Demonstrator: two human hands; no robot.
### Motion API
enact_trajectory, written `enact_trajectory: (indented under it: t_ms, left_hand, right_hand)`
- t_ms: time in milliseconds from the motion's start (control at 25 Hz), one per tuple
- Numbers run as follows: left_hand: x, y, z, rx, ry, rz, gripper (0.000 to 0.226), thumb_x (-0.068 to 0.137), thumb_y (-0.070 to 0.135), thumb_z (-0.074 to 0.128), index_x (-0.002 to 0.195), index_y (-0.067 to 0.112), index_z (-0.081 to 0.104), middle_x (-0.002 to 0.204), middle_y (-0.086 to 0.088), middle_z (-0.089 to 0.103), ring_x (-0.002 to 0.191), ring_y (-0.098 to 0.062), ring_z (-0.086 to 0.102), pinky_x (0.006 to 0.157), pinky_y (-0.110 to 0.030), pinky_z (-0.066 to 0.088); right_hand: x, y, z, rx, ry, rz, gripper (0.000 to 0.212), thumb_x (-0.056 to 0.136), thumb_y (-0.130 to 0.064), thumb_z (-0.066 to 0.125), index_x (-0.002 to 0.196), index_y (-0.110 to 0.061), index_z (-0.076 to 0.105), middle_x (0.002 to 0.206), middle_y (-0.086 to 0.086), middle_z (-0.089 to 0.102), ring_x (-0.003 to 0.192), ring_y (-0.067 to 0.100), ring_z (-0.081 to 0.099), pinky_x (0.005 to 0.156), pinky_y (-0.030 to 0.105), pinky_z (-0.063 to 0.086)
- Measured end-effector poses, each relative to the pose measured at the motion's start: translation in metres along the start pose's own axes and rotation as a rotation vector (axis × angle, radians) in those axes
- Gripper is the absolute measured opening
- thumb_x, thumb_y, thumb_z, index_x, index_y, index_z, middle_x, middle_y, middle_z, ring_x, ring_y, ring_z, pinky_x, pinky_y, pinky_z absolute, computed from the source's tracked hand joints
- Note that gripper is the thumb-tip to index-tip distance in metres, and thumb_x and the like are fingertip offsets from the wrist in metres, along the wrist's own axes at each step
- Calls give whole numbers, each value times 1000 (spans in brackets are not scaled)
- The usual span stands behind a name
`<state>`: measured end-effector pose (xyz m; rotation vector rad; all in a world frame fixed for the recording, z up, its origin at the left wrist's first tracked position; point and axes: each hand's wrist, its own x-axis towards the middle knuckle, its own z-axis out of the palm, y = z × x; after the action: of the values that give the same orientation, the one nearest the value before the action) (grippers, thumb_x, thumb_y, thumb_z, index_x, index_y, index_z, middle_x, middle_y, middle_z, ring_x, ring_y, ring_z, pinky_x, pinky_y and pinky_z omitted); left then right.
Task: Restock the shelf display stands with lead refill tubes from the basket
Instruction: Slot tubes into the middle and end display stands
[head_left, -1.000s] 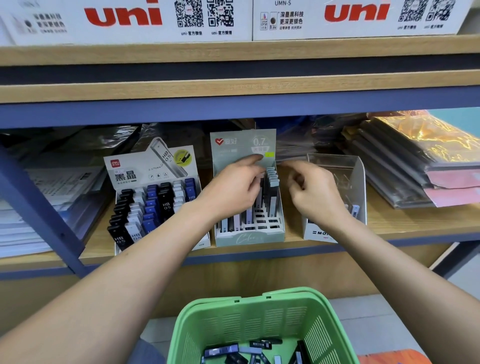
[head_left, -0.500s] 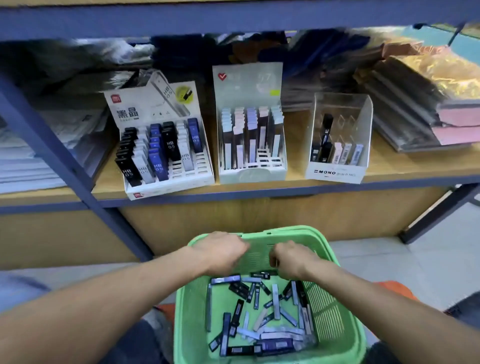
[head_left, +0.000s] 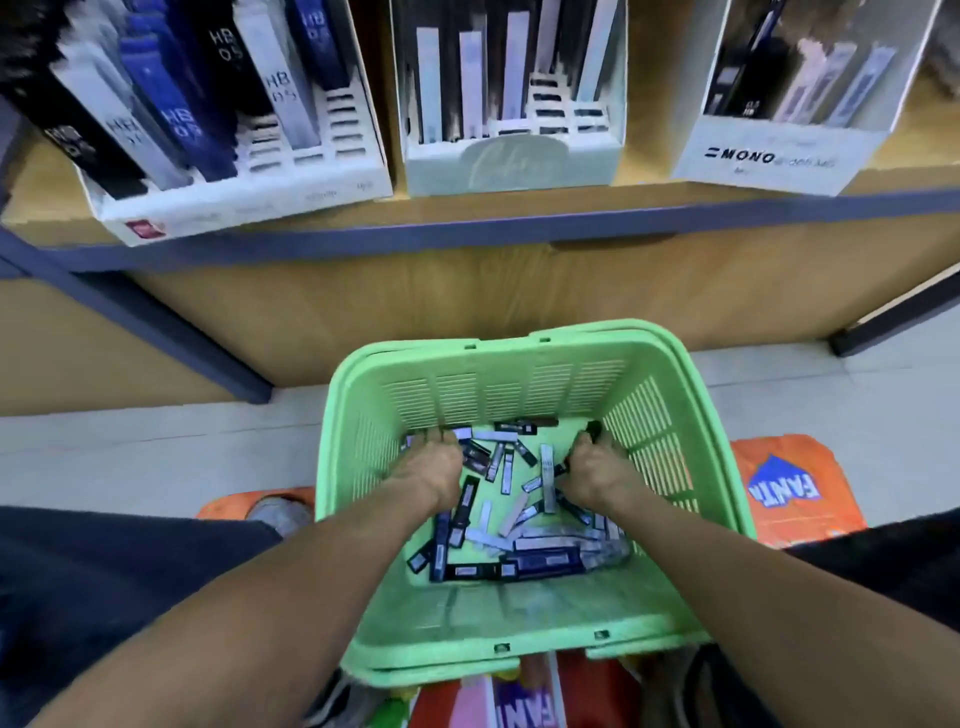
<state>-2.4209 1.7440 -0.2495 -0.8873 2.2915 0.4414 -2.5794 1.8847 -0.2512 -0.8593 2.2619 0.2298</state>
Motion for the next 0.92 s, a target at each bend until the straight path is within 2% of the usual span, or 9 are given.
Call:
enact_trajectory:
  t_ms: [120,200,280,360,440,560,640,760,920]
  left_hand:
    - [23,-1,26,60,46,-22,84,85,-1,64,155,7,19,154,-19,27,147,-33,26,122,-44,25]
    - [31,0,42,65,112,-11,83,79,-4,65,150,6,25,141,-16,35,137,-31,35,120,-41,30]
    - [37,1,50,42,168,-20,73,78,-2,68,142,8,34,125,-11,39,119,-26,43,113,-38,39]
    - [40,1,50,-32,188,-84,66,83,12,73,139,9,37,121,-10,39,109,-23,46,107,-38,42]
    - [40,2,53,-85,148,-123,68,88,33,71,141,9,35,129,-13,41,118,-27,46,108,-44,37]
    - [34,11,61,-150,68,-135,84,85,55,69,143,8,30,140,-17,37,132,-32,39,109,-49,36]
    - [31,17,69,-202,47,-137,83,82,49,75,138,7,31,131,-14,39,123,-30,43,102,-44,46]
    - [30,23,75,-308,20,-173,72,82,35,79,129,7,33,124,-13,45,115,-29,46,92,-37,50]
    - [24,32,83,-244,42,-184,77,77,39,82,128,7,34,124,-13,43,116,-28,44,90,-38,50]
  right_hand:
    - [10,4,16,-71,31,6,76,100,-31,52,158,-6,8,161,29,12,149,43,20,121,51,27]
    - [14,6,26,-105,6,3,83,102,-34,50,159,-8,-5,164,31,-3,152,44,8,124,51,17]
    - [18,5,34,-85,3,21,89,101,-35,55,159,-11,-6,163,31,-9,152,46,5,124,51,16]
    - [22,2,38,-2,76,42,83,98,-30,61,157,-10,7,162,31,2,149,46,19,120,48,27]
    - [23,2,43,58,139,69,70,96,-30,64,148,-10,21,155,28,20,140,42,33,114,46,37]
    - [21,-1,52,6,75,91,83,94,-51,62,150,-13,15,157,31,14,144,44,26,117,49,31]
    - [25,-2,55,-23,50,102,94,93,-53,62,156,-13,4,159,34,7,148,45,19,121,50,24]
    - [31,-1,53,-46,47,98,98,93,-40,67,157,-12,-2,158,33,13,147,45,21,122,48,21]
    - [32,-2,53,54,44,128,110,89,-33,73,158,-5,-8,159,29,15,148,41,21,121,45,24]
